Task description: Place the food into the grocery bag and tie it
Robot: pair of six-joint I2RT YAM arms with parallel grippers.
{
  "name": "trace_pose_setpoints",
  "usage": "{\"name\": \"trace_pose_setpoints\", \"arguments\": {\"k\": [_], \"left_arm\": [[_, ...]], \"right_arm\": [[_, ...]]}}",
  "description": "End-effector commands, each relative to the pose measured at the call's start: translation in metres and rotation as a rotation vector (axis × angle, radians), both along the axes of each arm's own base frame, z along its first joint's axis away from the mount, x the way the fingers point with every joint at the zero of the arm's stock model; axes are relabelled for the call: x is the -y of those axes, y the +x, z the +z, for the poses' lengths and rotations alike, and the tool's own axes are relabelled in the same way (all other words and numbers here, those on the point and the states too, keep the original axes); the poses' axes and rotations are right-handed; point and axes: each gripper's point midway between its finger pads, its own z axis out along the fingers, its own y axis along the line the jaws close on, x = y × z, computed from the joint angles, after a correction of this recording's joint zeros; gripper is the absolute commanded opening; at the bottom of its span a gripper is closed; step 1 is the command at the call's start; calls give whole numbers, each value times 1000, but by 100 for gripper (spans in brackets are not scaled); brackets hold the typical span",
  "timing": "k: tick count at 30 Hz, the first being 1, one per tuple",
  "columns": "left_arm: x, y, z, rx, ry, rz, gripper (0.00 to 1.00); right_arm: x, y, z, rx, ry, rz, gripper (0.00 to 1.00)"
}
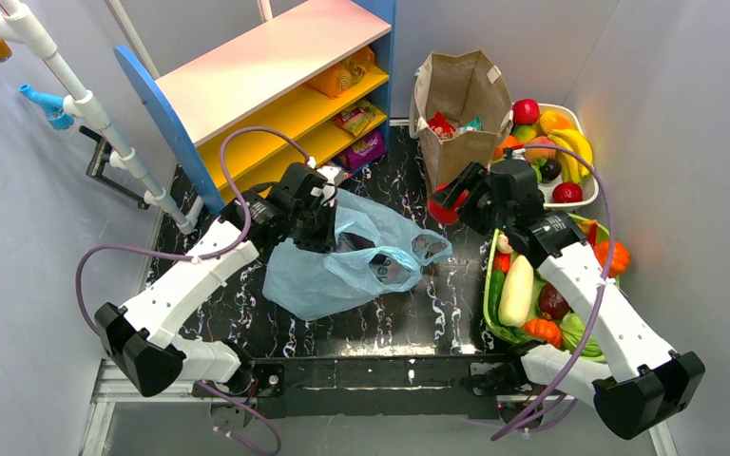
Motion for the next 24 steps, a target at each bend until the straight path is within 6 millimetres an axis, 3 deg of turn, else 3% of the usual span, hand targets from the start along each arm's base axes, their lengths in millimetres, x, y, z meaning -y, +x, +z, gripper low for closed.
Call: {"name": "trace_pose_setpoints", "arguments": {"k": [1, 5, 12, 24], "left_arm": [[-5, 2, 16, 55, -53, 64, 0], [-5, 3, 24, 80, -85, 87, 0], [-3, -1, 26, 87, -131, 94, 0], [0, 0, 30, 89, -151, 99, 0]], "right_arm": [[-50, -13, 25, 114, 81, 243, 35], [-80, -31, 19, 112, 46, 370, 35], [-114, -43, 4, 102, 51, 473, 35], [-167, -81, 7, 138, 0, 734, 35]]}}
